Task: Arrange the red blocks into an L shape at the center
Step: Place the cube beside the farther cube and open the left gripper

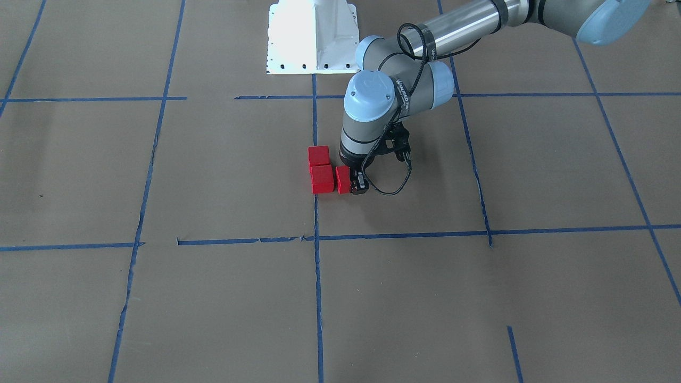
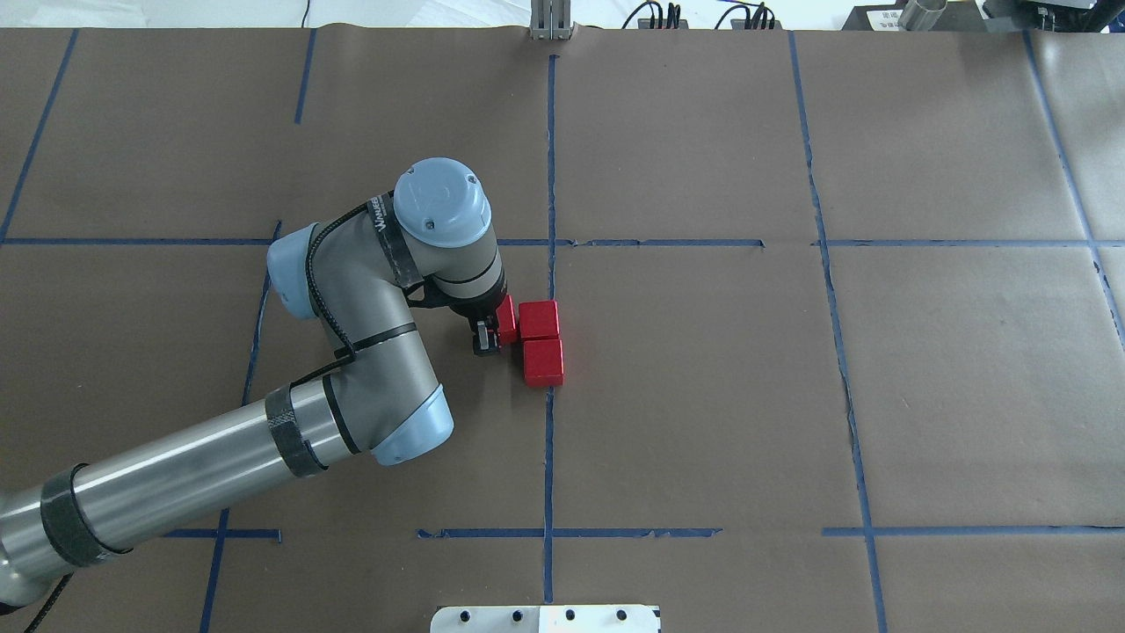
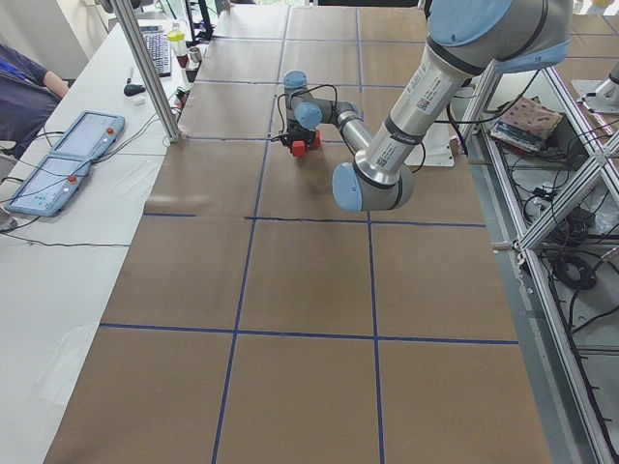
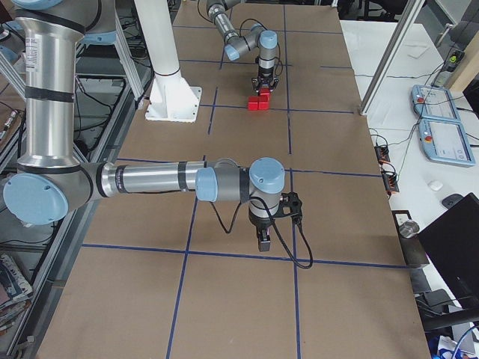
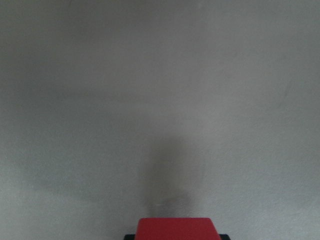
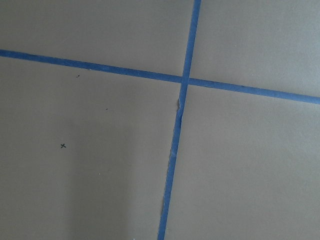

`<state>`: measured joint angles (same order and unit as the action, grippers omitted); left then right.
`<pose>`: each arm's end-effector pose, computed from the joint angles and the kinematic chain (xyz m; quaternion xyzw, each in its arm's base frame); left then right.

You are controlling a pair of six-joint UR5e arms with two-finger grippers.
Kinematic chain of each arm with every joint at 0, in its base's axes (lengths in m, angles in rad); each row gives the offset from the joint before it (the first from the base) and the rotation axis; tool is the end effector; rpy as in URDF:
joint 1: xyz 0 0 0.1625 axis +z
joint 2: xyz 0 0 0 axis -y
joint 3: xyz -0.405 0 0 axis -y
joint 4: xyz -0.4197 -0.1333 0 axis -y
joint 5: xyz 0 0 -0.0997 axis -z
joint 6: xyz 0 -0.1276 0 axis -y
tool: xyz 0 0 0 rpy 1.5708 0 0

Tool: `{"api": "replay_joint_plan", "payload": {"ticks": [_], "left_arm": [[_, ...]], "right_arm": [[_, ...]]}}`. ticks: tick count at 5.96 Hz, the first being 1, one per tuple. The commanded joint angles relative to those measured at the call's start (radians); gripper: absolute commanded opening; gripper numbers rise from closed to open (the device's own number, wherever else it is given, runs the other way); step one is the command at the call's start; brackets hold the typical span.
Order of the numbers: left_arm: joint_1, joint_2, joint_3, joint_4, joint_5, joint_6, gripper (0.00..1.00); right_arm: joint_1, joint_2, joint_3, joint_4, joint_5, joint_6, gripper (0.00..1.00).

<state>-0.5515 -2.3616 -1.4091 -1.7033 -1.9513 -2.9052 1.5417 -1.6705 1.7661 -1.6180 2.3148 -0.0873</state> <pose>0.6204 -0.4825 0.2173 -0.3015 0.2704 -0.6965 0.5924 0.0329 -0.4828 0.6144 0.0331 -0.3626 -0.0630 0.9292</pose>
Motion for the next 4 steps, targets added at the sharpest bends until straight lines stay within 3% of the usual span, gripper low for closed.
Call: {"api": "replay_joint_plan", "payload": {"ticks": [1, 4], "left_arm": [[0.013, -0.007, 0.002, -0.002, 0.006, 0.000, 0.20], [0.013, -0.005, 0.002, -0.004, 0.011, 0.003, 0.29]], "right_arm": [[0.000, 0.000, 0.000, 0.000, 0.000, 0.000, 1.00], [0.000, -0.002, -0.002, 0.000, -0.002, -0.003, 1.00]]}}
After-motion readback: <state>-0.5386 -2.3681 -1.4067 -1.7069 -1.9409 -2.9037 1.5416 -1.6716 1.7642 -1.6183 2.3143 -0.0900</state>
